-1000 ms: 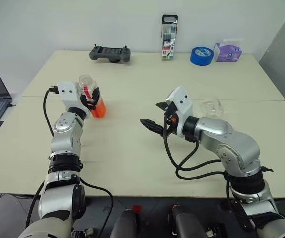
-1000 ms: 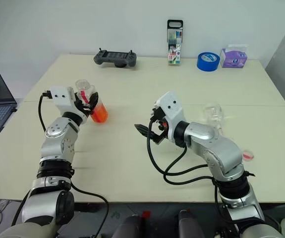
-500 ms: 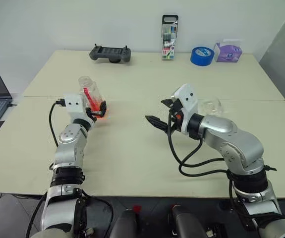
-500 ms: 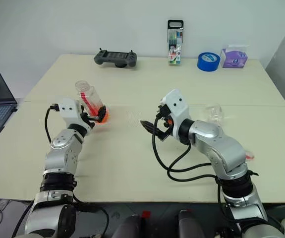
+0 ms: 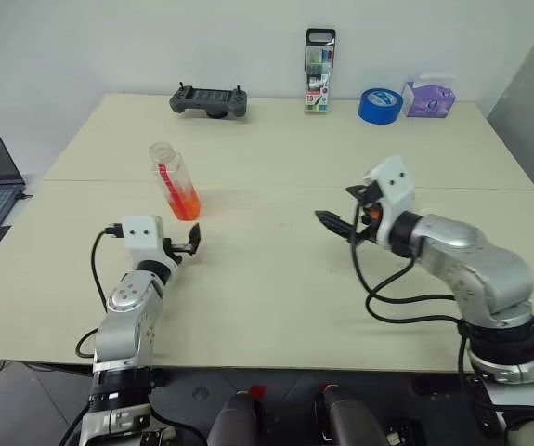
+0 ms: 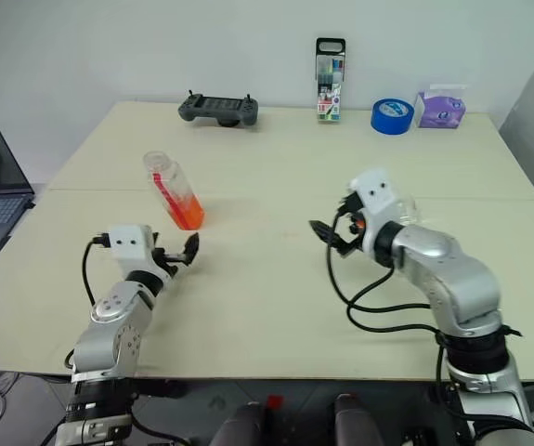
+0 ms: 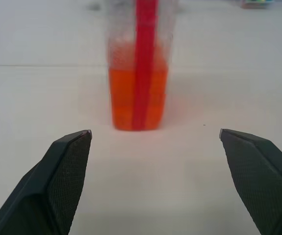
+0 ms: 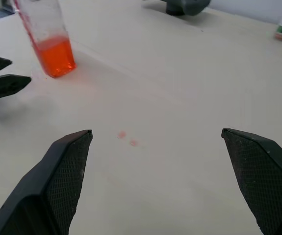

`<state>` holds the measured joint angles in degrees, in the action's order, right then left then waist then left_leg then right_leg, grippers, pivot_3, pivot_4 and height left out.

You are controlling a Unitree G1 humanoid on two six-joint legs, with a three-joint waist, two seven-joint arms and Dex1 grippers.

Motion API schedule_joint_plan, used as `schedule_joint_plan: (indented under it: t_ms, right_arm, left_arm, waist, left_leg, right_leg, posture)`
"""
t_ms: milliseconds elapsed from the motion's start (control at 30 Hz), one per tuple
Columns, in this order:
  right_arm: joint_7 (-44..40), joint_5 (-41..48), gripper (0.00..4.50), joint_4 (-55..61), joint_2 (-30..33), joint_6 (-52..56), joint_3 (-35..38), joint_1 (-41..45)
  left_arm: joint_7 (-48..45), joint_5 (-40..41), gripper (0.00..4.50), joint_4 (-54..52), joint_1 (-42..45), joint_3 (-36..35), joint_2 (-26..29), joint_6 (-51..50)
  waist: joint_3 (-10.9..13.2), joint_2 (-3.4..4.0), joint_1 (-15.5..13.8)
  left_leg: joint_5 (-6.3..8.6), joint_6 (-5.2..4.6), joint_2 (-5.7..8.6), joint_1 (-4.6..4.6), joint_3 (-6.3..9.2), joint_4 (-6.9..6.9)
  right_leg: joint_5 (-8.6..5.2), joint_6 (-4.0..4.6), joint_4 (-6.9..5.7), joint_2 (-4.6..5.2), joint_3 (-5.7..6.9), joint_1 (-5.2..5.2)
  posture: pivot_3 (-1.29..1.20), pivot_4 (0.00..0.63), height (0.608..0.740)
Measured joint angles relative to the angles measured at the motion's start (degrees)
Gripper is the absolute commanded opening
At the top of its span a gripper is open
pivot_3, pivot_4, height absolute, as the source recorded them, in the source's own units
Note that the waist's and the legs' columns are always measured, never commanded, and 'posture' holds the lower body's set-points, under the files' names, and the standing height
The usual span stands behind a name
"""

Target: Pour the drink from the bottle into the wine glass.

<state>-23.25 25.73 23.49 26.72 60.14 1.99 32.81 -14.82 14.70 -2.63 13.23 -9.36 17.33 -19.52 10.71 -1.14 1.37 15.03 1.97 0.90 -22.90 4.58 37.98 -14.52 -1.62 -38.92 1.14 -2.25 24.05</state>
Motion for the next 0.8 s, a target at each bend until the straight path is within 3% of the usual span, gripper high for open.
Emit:
schedule_joint_plan:
  t_ms: [167,300,500,800]
  right_arm:
    - [1.6,2.6,4.5,2.5,6.7,14.4,6.4,0.2]
    - [4.7,1.5,4.5,-2.3,8.0,23.0,11.3,3.3]
    - [5.4,-2.8,4.5,-17.6,10.4,20.1,7.9,5.3]
    - [-1.7,-4.3,4.5,-34.1,14.0,16.1,0.9,15.3]
  left_arm:
    - [-11.0,2.3,4.47,-6.4,0.6,10.9,-0.8,-0.2]
    - [-17.1,2.4,4.47,-8.4,2.3,17.5,-0.2,-1.0]
    - [-20.9,1.8,4.47,-8.6,3.9,21.6,0.1,-1.6]
    - [-20.7,0.4,4.47,-8.3,5.8,23.1,-2.7,-1.3]
  waist:
    - [0.0,0.0,0.0]
    - [0.0,0.01,0.4]
    - [0.0,0.02,0.5]
    - [0.0,0.02,0.4]
  left_leg:
    - [-0.01,-0.04,0.12,0.01,-0.08,-0.01]
    - [-0.02,-0.07,0.11,0.1,-0.22,-0.06]
    - [-0.04,-0.11,0.2,0.07,-0.4,-0.09]
    - [-0.1,-0.21,0.28,0.01,-0.38,-0.06]
  right_leg:
    - [0.0,0.0,0.02,-0.01,-0.06,-0.03]
    - [-0.01,0.0,0.0,-0.07,-0.13,-0.06]
    - [-0.01,0.0,-0.02,-0.11,-0.14,-0.01]
    - [-0.03,-0.04,0.03,-0.05,-0.14,-0.04]
  posture:
    - [0.0,0.15,0.74]
    - [0.0,0.15,0.74]
    - [0.0,0.15,0.74]
    - [0.0,0.15,0.74]
